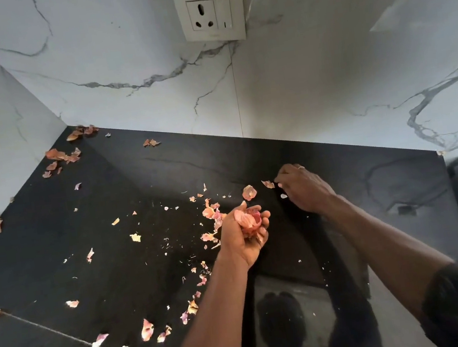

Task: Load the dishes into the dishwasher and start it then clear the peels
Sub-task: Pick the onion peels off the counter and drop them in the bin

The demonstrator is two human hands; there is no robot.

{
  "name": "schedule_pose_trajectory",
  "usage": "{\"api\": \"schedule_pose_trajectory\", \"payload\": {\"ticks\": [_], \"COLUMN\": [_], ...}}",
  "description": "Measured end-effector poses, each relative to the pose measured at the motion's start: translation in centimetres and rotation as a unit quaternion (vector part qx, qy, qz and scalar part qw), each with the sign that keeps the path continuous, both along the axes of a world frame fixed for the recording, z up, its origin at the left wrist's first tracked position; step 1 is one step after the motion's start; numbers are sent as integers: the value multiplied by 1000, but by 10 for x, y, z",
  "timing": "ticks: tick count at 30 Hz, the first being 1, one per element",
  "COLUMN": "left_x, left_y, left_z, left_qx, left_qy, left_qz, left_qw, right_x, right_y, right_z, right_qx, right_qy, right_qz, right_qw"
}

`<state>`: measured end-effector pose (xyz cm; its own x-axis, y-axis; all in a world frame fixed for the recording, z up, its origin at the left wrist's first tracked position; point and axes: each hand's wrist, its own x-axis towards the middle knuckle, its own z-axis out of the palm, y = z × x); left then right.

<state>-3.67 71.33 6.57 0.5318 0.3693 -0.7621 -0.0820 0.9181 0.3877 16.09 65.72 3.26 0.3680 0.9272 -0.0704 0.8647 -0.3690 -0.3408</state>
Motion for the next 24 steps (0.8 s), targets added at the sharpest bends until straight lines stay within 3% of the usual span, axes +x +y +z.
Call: {"api": "schedule_pose_trajectory", "payload": {"ticks": [3,6,9,16,20,24], "left_x": [1,-1,-5,-15,-21,-28], "left_y": [-2,-3,-5,-4,-3,-3], "left_z": [0,-2,-3,-3,-3,-4], "left_qx": [-3,-5,-4,3,11,10], "left_qy": [-1,2,6,4,6,9], "left_qz": [2,5,7,12,17,26], "left_qw": [1000,1000,1000,1000,1000,1000], "right_x": [4,-2,-16,-17,-10,-18], "right_y": [-15,-19,-14,19,22,-1], "right_z": [3,2,-1,8,9,8], "right_qx": [33,-43,-90,-27,-82,-37], "right_qy": [34,63,39,81,2,-1], "right_qz": [-89,-127,-108,-59,54,86], "right_qw": [995,989,989,995,995,996]}}
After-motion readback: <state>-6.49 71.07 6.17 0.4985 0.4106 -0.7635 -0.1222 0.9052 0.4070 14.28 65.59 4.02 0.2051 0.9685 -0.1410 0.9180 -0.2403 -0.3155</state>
